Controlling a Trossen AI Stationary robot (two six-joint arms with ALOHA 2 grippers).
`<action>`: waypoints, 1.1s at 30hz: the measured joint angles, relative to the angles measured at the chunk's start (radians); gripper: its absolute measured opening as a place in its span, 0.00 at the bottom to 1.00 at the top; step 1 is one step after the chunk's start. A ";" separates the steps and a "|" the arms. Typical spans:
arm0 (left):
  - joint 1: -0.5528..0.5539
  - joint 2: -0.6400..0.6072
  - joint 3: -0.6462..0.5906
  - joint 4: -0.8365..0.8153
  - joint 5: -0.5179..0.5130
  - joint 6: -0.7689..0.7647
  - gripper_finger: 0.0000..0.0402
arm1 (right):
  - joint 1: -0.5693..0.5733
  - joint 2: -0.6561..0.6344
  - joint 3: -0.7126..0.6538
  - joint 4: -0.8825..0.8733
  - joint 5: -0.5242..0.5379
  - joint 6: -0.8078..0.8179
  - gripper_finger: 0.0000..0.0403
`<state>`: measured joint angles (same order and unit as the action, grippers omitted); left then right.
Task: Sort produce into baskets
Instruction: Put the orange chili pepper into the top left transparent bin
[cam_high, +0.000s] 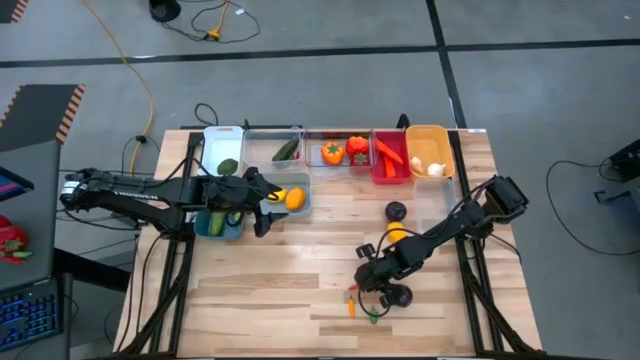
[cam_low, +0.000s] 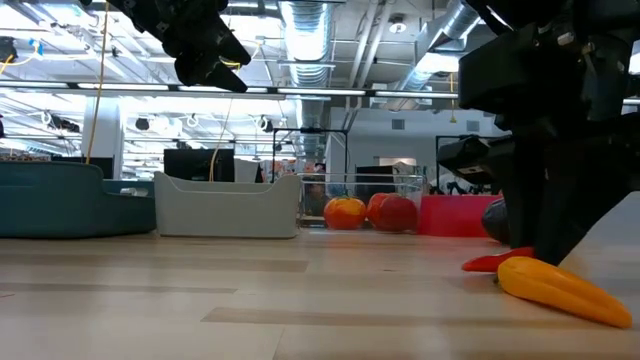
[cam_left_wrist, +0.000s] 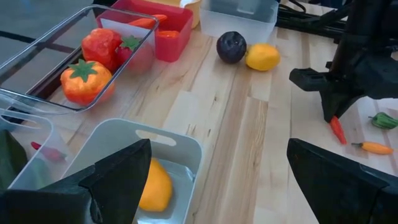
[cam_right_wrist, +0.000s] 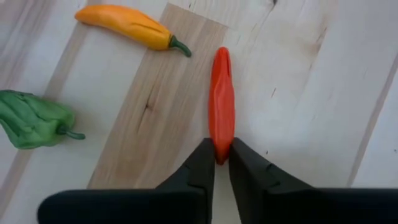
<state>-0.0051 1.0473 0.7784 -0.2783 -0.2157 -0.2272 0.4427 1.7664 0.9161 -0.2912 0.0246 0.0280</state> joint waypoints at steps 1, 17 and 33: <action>0.000 0.000 0.000 0.000 0.000 -0.001 0.91 | 0.000 0.000 0.000 0.000 0.000 0.000 0.16; -0.153 0.104 0.001 0.215 -0.017 0.045 0.91 | -0.100 -0.128 0.054 0.011 0.179 -0.003 0.15; -0.243 0.378 0.001 0.532 -0.061 0.112 0.78 | -0.217 -0.169 0.108 0.248 0.212 -0.002 0.15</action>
<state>-0.2481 1.4256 0.7792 0.2534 -0.2768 -0.1149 0.2256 1.5978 1.0237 -0.0436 0.2371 0.0257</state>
